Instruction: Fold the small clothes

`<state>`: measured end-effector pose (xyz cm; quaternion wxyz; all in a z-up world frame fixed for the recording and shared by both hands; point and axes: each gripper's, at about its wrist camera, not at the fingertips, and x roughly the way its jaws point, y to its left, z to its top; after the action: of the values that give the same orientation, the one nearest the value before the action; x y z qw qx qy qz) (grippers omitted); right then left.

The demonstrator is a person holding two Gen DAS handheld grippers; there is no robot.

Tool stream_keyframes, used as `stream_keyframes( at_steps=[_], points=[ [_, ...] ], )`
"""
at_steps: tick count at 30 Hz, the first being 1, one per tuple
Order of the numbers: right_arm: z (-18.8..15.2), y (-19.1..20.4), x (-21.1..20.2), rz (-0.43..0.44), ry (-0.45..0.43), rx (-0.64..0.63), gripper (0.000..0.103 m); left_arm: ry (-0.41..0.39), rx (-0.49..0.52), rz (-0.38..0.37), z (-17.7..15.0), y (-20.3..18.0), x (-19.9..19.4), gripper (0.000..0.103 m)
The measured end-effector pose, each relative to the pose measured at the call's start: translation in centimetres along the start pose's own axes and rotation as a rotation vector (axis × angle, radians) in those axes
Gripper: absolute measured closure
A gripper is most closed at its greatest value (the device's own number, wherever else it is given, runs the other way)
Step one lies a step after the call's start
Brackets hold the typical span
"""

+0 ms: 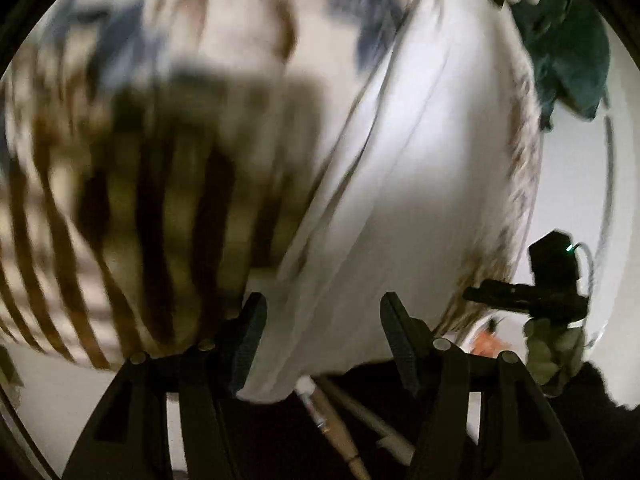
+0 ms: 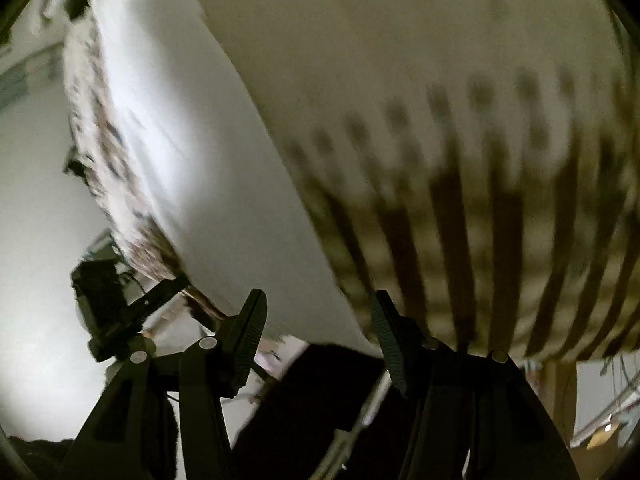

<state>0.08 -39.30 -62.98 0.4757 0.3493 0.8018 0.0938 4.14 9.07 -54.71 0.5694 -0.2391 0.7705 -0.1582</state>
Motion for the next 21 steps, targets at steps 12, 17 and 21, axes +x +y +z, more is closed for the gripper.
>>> stream_keyframes(
  at_steps=[12,17,21],
  points=[
    [-3.3,2.2,7.9,0.039,-0.018,-0.104,0.1,-0.088,0.067,0.048,-2.4,-3.5,4.1,0.096],
    [-3.9,3.5,9.4,-0.02,-0.032,-0.166,0.085,-0.064,-0.006,-0.046,-2.1,-2.0,4.0,0.083],
    [-4.1,2.2,9.5,0.023,0.025,-0.153,0.07,-0.032,-0.013,-0.146,-2.6,-1.1,4.9,0.049]
  ],
)
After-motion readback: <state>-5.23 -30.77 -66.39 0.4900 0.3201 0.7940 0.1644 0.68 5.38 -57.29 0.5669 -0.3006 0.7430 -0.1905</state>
